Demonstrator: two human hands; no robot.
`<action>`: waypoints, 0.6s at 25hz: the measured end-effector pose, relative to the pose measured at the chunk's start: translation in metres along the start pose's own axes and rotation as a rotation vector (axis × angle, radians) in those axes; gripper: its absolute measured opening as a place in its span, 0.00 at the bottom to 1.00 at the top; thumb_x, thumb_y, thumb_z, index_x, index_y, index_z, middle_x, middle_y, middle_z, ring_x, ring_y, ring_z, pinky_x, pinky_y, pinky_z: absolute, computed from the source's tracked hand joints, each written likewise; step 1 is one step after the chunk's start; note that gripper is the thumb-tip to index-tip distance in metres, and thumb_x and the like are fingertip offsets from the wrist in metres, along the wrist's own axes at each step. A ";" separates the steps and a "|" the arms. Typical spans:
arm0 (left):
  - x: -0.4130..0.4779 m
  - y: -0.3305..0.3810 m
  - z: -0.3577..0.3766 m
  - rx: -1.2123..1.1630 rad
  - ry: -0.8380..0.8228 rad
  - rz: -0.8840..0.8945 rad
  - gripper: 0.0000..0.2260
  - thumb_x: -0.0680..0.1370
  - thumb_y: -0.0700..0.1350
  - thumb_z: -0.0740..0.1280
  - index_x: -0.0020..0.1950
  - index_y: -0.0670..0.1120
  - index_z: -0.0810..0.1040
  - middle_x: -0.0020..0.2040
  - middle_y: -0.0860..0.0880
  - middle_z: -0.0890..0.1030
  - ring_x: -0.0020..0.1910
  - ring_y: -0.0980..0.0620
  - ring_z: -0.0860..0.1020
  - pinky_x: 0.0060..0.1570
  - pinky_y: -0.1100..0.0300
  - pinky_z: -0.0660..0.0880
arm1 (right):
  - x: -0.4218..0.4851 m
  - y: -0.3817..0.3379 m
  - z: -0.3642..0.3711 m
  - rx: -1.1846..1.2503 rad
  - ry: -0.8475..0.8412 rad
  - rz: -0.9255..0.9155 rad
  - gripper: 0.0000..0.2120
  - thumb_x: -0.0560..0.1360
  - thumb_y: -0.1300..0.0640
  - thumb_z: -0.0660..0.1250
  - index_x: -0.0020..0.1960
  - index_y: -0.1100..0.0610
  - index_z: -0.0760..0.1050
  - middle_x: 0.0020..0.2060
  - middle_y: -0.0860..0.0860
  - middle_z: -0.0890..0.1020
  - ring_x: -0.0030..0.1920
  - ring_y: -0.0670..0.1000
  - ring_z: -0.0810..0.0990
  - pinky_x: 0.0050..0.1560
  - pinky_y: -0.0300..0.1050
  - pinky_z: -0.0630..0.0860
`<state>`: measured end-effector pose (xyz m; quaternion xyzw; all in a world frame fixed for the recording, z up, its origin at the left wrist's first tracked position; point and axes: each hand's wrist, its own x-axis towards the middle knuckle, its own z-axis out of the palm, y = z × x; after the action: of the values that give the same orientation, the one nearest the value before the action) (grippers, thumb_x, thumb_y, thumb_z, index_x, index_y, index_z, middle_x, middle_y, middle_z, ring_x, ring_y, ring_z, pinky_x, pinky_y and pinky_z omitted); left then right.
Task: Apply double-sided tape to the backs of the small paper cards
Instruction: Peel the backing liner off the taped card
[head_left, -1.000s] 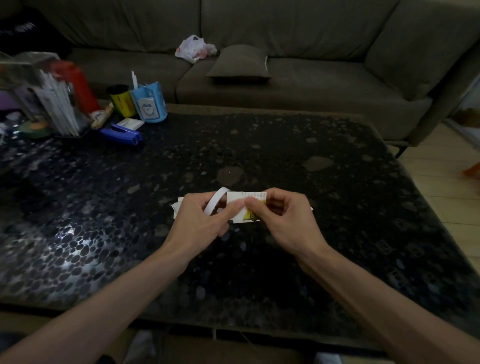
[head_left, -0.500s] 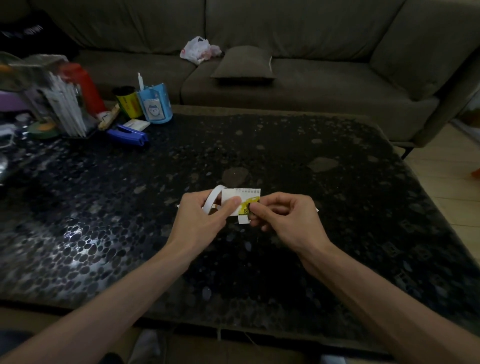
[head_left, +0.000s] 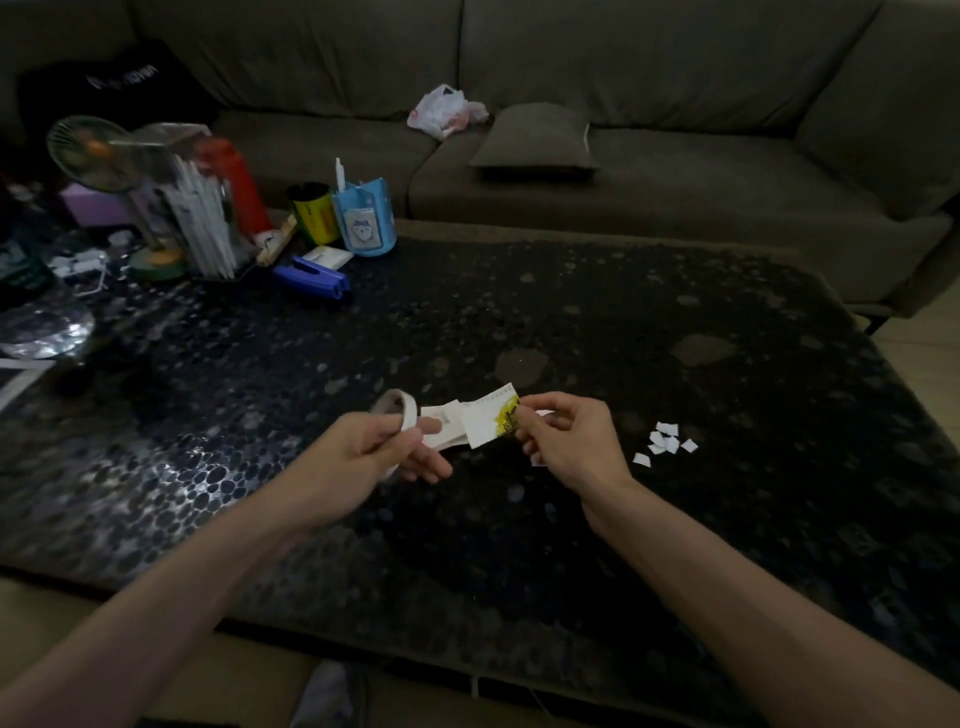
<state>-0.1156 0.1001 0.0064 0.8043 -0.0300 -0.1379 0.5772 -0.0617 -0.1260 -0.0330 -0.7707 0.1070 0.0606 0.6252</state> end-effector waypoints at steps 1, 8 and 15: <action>-0.004 -0.001 -0.004 0.088 -0.016 0.031 0.13 0.85 0.43 0.58 0.60 0.43 0.81 0.47 0.51 0.89 0.48 0.59 0.85 0.52 0.71 0.76 | 0.002 -0.001 0.008 -0.014 -0.019 -0.005 0.07 0.80 0.54 0.73 0.58 0.50 0.83 0.38 0.47 0.87 0.38 0.44 0.85 0.40 0.37 0.79; -0.010 -0.009 -0.009 0.089 0.022 0.163 0.11 0.86 0.39 0.58 0.60 0.43 0.80 0.37 0.49 0.82 0.36 0.56 0.77 0.44 0.64 0.75 | -0.007 -0.011 0.029 -0.295 -0.042 -0.122 0.05 0.80 0.50 0.72 0.55 0.45 0.82 0.43 0.42 0.84 0.44 0.42 0.84 0.36 0.31 0.77; -0.001 0.007 0.017 0.104 -0.084 0.370 0.10 0.85 0.42 0.62 0.56 0.49 0.84 0.48 0.48 0.86 0.47 0.50 0.85 0.51 0.62 0.79 | -0.049 -0.025 -0.001 -0.341 -0.157 -0.707 0.16 0.80 0.47 0.72 0.67 0.45 0.79 0.56 0.38 0.81 0.57 0.39 0.81 0.56 0.33 0.77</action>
<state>-0.1204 0.0827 0.0085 0.8074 -0.2085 -0.0610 0.5486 -0.1033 -0.1178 0.0023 -0.8457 -0.2245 -0.0825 0.4770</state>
